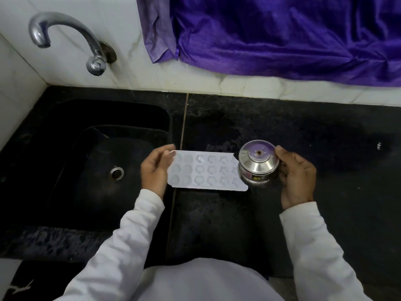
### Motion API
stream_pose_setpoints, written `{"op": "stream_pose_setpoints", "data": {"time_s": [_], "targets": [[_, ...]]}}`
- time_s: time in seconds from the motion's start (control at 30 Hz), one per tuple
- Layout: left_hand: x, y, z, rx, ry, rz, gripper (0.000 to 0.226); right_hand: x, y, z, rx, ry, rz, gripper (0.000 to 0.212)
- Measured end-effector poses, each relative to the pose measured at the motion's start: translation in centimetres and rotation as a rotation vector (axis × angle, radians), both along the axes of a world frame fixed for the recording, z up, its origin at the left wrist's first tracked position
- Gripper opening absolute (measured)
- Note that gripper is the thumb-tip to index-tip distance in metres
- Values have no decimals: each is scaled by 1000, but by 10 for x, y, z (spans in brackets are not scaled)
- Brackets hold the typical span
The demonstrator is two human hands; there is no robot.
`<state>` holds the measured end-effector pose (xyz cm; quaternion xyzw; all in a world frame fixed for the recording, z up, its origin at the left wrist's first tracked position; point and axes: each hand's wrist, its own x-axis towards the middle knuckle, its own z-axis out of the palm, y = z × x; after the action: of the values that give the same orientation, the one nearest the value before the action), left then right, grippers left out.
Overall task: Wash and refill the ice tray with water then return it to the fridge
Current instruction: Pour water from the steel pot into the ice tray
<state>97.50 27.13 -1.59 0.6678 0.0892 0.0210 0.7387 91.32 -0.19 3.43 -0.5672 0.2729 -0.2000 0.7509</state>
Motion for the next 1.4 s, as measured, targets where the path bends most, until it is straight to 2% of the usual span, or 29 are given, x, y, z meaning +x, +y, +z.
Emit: {"op": "stream_pose_setpoints", "data": {"time_s": [0.17, 0.37, 0.57, 0.7, 0.83, 1.03, 1.4], "targets": [[-5, -41, 44, -95, 28, -207, 28, 16, 36, 3, 66, -7, 133, 23], [-13, -42, 48, -225, 129, -147, 36, 35, 78, 5, 94, -13, 244, 37], [5, -25, 43, -274, 168, -56, 38, 57, 94, -2, 150, -35, 457, 35], [32, -12, 38, -292, 202, -68, 45, 85, 97, -7, 55, -23, 585, 26], [63, -8, 45, -334, 237, -88, 58, 125, 94, -7, -50, 32, 687, 27], [116, -1, 45, -378, 273, -148, 78, 187, 93, -13, -98, 83, 695, 28], [187, -7, 16, -334, 334, -132, 80, 251, 96, -58, -195, 171, 584, 33]]}}
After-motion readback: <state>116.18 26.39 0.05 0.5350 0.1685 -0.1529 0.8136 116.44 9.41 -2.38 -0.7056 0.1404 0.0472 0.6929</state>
